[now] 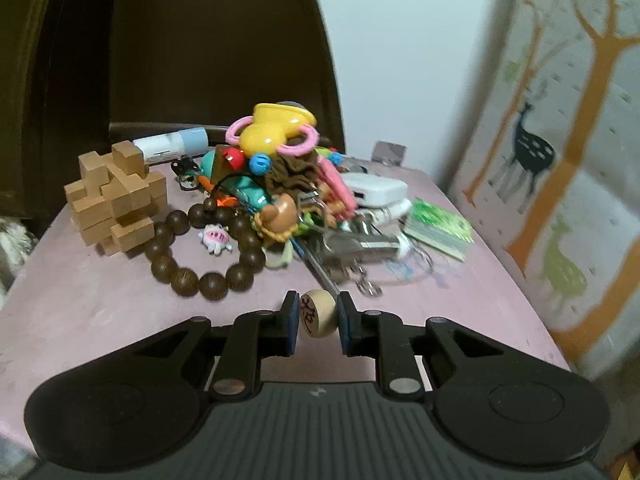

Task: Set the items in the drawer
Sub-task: 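Close the left tool on the round wooden bead with red lettering, then carry the wooden bead into the drawer and open the left tool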

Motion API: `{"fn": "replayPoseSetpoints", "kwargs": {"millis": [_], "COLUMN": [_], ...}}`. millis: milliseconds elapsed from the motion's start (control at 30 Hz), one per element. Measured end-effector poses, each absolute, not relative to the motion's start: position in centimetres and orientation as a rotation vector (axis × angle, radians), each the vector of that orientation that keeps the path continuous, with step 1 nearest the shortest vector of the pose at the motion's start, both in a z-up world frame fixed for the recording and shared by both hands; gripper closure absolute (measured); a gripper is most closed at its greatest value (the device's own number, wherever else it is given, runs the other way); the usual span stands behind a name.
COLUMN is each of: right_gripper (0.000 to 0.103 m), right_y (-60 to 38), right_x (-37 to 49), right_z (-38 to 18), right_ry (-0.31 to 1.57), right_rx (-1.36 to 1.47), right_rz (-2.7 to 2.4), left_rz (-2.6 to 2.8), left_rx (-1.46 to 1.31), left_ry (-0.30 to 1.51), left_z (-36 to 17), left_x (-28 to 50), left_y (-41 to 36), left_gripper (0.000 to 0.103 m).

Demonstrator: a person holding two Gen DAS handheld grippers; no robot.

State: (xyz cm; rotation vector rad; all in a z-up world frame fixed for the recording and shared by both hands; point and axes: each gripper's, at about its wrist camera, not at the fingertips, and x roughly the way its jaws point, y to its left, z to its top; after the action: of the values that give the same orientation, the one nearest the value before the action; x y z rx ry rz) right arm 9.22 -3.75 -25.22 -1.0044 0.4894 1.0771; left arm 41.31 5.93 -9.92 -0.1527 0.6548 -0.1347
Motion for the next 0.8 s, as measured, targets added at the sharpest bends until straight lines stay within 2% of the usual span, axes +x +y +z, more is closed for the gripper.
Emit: {"fn": "replayPoseSetpoints", "kwargs": {"millis": [433, 800], "right_gripper": [0.024, 0.024], "right_y": [-3.4, -3.4], "right_x": [9.2, 9.2], "right_z": [-25.2, -25.3], "right_ry": [0.506, 0.515], "right_rx": [-1.007, -1.016], "right_rz": [1.059, 1.051], "left_rz": [-0.18, -0.214], "left_rx": [-0.033, 0.007], "left_ry": [0.742, 0.828], "left_z": [-9.5, -11.3], "left_x": [35.4, 32.3], "left_y": [3.8, 2.9], "left_gripper": [0.084, 0.084]}}
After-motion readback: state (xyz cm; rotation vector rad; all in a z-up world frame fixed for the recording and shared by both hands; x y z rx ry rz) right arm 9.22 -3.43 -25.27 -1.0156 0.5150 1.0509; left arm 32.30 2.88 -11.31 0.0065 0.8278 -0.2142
